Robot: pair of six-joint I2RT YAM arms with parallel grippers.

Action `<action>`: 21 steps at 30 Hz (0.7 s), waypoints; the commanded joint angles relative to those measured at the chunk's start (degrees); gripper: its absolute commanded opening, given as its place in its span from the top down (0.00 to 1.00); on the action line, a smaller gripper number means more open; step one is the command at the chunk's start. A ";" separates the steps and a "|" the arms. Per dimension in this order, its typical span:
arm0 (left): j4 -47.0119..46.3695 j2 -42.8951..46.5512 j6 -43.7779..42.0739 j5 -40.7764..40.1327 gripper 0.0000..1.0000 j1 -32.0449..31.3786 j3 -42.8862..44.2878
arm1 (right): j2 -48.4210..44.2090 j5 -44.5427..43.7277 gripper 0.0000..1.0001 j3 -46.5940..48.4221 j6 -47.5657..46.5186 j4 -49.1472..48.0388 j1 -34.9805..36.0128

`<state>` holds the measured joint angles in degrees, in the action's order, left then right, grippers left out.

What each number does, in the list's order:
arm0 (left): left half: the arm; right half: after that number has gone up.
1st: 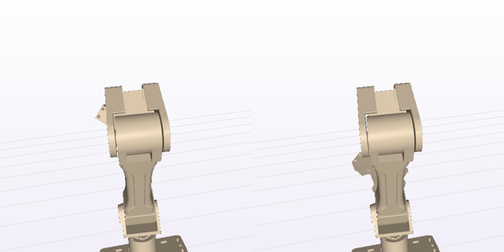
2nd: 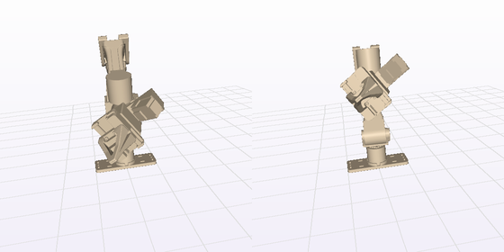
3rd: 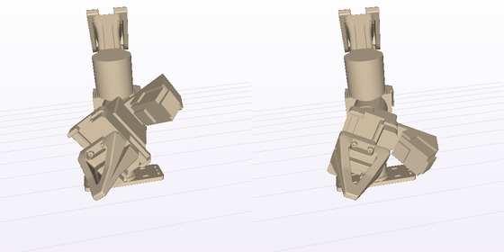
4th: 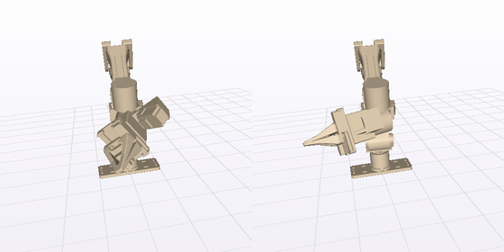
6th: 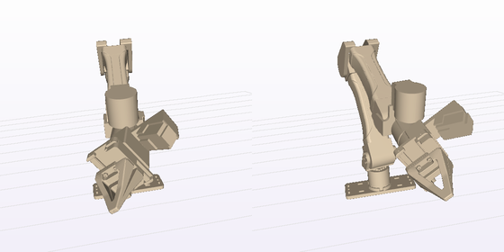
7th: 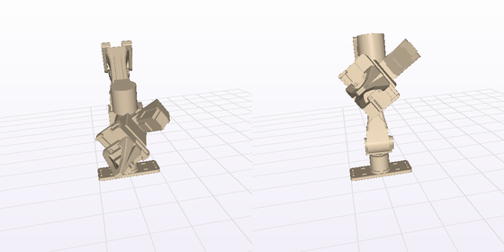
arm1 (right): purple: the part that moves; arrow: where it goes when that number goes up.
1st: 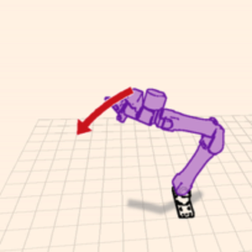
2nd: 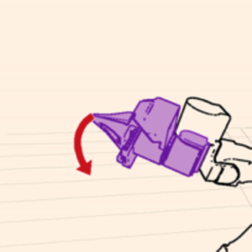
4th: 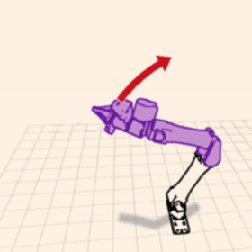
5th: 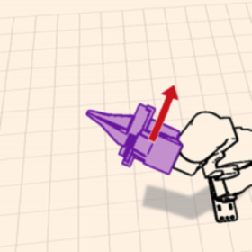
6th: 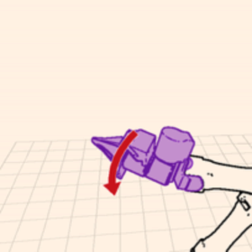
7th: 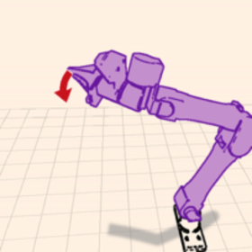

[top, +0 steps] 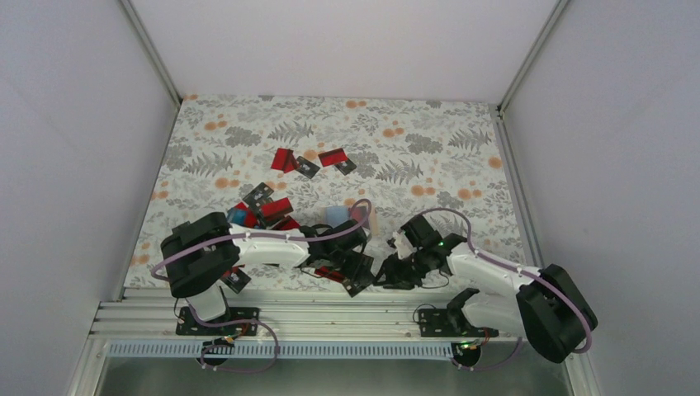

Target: Put the credit cards into the card holder

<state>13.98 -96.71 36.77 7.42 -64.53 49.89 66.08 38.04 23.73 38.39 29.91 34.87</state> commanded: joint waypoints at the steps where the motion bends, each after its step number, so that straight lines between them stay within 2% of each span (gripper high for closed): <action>1: 2.79 -0.25 3.13 2.38 0.38 -1.27 -1.83 | -3.03 3.80 0.60 -2.83 7.26 -1.59 3.81; 6: 2.71 1.32 3.94 1.85 0.38 -1.39 -2.33 | -6.49 2.87 0.57 -5.37 16.62 -5.92 6.68; 13: 5.35 4.38 4.37 -3.10 0.38 -1.01 -2.22 | -6.81 -0.07 0.47 -8.35 31.24 -17.70 12.36; 19: 1.91 4.54 3.03 -0.91 0.40 -0.33 -3.93 | -6.32 -5.93 0.47 -10.79 43.56 -26.80 17.32; 21: 0.42 4.41 2.59 0.82 0.41 -0.29 -4.73 | -5.69 -9.16 0.47 -10.53 45.76 -26.96 18.74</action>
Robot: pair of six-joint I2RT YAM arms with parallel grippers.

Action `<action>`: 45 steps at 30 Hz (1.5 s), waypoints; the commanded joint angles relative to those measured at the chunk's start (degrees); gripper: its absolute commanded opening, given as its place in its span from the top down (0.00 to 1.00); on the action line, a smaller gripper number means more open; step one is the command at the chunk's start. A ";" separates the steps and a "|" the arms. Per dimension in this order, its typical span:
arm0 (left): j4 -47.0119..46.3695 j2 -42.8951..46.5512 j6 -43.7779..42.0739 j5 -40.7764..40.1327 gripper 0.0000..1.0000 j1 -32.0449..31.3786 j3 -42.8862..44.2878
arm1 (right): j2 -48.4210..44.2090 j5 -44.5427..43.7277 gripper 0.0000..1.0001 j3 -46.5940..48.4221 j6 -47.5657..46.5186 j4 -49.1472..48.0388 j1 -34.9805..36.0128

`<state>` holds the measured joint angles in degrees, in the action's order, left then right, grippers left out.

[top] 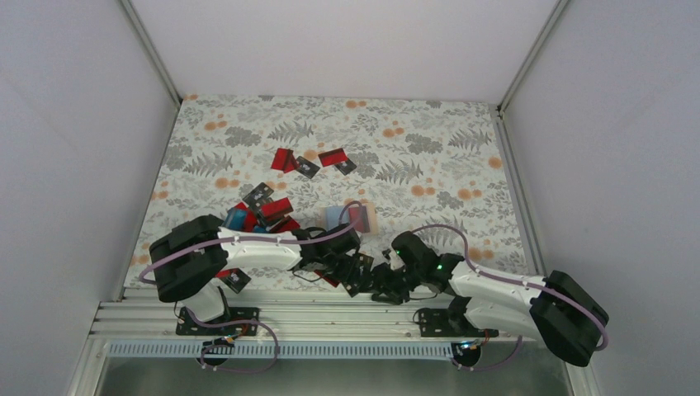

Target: Put the credit cards into the card holder

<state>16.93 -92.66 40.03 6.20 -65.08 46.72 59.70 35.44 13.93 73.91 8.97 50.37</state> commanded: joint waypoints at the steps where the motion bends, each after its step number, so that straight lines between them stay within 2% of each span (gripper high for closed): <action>1: -3.45 0.29 -0.84 3.02 0.41 0.35 -1.93 | 0.92 -7.81 0.47 -0.88 11.32 -6.50 3.94; 7: -5.36 0.70 -1.53 8.22 0.42 0.36 -4.25 | 2.71 -13.51 0.49 -1.64 17.37 -9.31 7.28; 14: -6.48 2.89 -0.42 9.49 0.43 0.22 -7.37 | 3.94 -17.91 0.50 -3.08 22.01 -12.55 9.87; 30: -6.81 3.32 0.29 9.10 0.43 0.26 -8.04 | 11.27 -18.63 0.60 -2.54 22.77 -21.38 10.21; 45: -7.00 2.92 0.55 9.21 0.43 0.30 -8.14 | 12.65 -20.38 0.83 -0.62 21.68 -22.92 10.19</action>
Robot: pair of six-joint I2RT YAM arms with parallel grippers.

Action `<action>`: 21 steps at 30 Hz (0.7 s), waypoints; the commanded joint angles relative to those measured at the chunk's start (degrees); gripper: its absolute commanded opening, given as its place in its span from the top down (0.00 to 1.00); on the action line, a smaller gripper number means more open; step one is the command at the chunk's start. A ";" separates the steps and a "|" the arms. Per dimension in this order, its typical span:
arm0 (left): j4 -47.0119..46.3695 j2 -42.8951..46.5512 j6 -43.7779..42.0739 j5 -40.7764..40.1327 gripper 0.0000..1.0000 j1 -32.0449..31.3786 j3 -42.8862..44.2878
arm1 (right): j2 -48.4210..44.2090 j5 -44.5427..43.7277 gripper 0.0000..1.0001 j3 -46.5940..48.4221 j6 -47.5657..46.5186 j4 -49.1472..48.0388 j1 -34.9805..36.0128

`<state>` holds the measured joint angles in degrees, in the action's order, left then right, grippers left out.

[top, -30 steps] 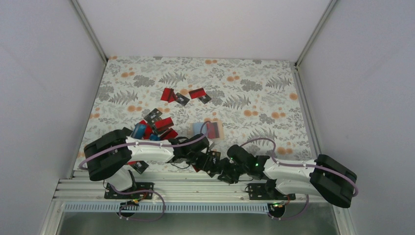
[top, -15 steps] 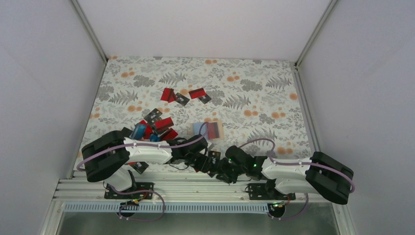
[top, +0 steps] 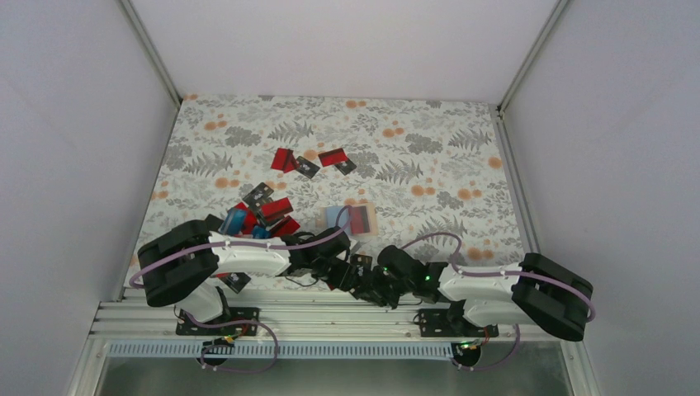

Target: Put the credit cards into the card holder

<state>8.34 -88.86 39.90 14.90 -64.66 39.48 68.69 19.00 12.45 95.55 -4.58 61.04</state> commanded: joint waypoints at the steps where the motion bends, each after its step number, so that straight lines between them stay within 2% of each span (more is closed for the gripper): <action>1: 1.52 -0.83 0.70 0.54 0.43 -0.18 -0.97 | 3.50 -4.16 0.84 0.97 -0.05 -9.26 -0.48; 9: 1.85 -0.19 0.70 0.32 0.43 -0.14 -0.99 | -0.98 -6.62 0.96 3.17 -2.30 -3.00 -0.64; 21: 10.29 6.03 0.94 -7.37 0.44 0.34 2.95 | -17.30 -12.44 0.96 4.12 -3.21 15.66 -1.56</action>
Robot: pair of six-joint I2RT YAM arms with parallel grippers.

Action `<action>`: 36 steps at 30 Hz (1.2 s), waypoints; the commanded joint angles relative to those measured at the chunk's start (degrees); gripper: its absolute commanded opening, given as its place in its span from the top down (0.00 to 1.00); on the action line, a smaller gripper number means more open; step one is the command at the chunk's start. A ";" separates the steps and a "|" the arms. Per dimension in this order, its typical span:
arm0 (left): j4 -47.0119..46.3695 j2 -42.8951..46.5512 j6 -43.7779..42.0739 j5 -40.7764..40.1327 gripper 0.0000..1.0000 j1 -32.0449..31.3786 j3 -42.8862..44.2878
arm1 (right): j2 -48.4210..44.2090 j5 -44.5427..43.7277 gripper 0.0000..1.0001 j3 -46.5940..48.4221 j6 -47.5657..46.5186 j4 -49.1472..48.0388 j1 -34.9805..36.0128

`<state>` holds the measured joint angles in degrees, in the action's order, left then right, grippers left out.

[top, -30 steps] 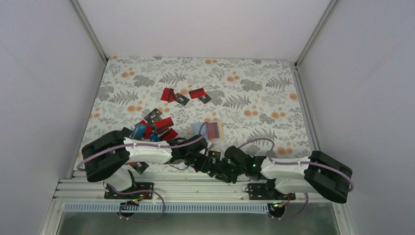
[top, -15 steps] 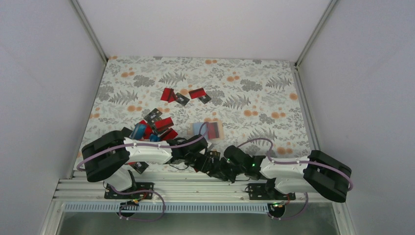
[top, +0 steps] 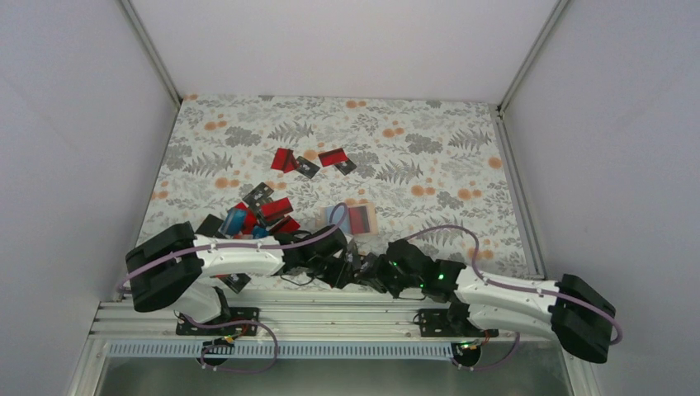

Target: Put the credit cards into the card holder

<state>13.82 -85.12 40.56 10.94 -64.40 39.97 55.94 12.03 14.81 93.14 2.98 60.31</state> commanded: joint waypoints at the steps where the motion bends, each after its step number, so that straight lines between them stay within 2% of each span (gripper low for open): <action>1: 5.81 2.77 0.19 -3.89 0.44 0.41 2.93 | -5.78 -6.29 0.96 1.97 -1.05 10.67 -1.11; 7: 9.66 5.62 -0.22 -6.58 0.44 2.48 5.33 | -12.82 -9.80 0.96 4.58 -5.86 20.49 -4.69; 9: 11.10 6.81 -0.64 -7.22 0.44 3.87 6.27 | -13.58 -10.15 0.96 6.67 -11.39 21.63 -7.48; 13: 13.23 8.97 -2.56 -8.22 0.44 7.43 8.14 | -8.73 -6.82 0.97 14.57 -29.19 23.91 -16.11; 18: 14.57 12.12 -6.59 -8.24 0.44 13.19 10.62 | -3.03 2.08 0.97 21.82 -46.99 20.98 -26.95; 23: 13.57 11.68 -9.32 -5.89 0.44 19.03 11.36 | 3.44 17.67 0.96 24.71 -59.80 14.90 -34.92; 30: 9.63 7.26 -10.86 0.20 0.47 24.85 10.51 | 11.87 26.58 0.96 24.84 -69.53 10.27 -36.50; 36: 3.81 4.81 -12.70 5.79 0.48 27.99 9.37 | 15.79 33.21 0.96 21.94 -72.71 5.21 -36.50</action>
<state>23.33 -79.53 30.33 11.16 -38.02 50.28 70.59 38.06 38.24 25.65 13.65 24.08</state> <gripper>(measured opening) 0.518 0.042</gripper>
